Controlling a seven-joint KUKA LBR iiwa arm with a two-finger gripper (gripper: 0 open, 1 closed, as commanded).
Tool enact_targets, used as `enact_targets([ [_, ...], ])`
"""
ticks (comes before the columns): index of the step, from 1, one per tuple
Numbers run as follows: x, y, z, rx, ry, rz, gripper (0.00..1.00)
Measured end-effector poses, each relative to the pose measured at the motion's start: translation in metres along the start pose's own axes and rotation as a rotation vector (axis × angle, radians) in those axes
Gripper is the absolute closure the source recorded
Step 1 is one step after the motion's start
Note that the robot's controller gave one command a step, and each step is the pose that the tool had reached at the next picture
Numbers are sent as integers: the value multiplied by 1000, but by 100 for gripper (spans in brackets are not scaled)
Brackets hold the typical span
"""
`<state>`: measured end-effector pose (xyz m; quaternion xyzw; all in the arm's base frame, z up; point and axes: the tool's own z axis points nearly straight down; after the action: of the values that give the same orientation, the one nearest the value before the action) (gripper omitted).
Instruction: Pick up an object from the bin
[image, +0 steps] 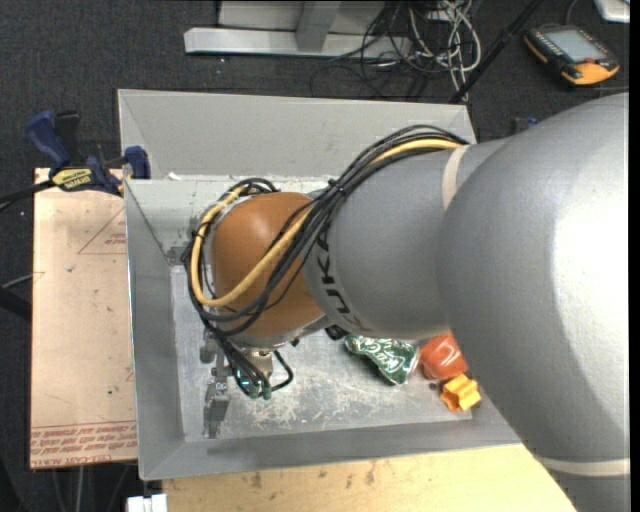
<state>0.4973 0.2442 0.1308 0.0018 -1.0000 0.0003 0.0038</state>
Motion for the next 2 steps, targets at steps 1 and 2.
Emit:
enact_targets([
  [1,-2,-1,-4,-2,-7,3,0],
  [2,0,-26,0,-4,-8,-129,0],
])
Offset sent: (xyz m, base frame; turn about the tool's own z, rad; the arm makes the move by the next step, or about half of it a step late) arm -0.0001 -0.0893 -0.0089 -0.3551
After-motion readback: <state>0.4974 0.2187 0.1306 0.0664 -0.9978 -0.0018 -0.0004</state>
